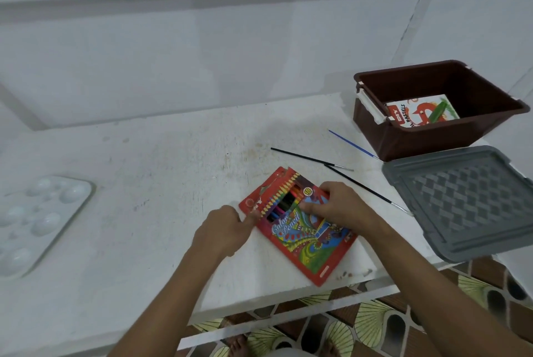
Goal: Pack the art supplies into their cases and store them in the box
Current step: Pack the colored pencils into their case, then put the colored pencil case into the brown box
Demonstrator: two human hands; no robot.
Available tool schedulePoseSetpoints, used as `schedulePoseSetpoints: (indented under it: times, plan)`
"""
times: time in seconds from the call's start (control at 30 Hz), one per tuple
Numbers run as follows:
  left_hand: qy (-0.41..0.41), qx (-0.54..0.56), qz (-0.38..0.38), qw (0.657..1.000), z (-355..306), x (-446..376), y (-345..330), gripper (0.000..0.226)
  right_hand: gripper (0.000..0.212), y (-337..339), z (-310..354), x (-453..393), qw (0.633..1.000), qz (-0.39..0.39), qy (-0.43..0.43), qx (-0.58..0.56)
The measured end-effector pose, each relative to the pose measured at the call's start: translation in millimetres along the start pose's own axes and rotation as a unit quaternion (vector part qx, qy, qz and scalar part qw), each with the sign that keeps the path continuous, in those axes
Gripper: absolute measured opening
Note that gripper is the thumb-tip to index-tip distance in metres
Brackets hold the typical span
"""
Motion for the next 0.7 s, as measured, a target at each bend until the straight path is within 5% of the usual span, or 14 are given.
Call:
schedulePoseSetpoints:
  times: [0.2, 0.37, 0.7]
  plan:
    - [0.016, 0.196, 0.041, 0.980, -6, -6, -1, 0.040, 0.037, -10, 15, -2, 0.976, 0.079, -0.024, -0.200]
    - [-0.009, 0.450, 0.102, 0.887, -16, -14, 0, 0.037, 0.048, -17, 18, -8, 0.948, 0.052, -0.057, -0.310]
    - [-0.105, 0.479, 0.145, 0.860, -66, -36, 27, 0.034, 0.034, 28, 42, 1, 0.962, -0.021, -0.053, -0.267]
Point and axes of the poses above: each hand's wrist, its own x-axis away from the middle knuckle, its own y-axis out of the back of the hand, z = x × y, the point moved 7 cm from there along -x, towards the middle knuckle, and after that the axes turned 4 degrees about -z, right-handed, at the moved point
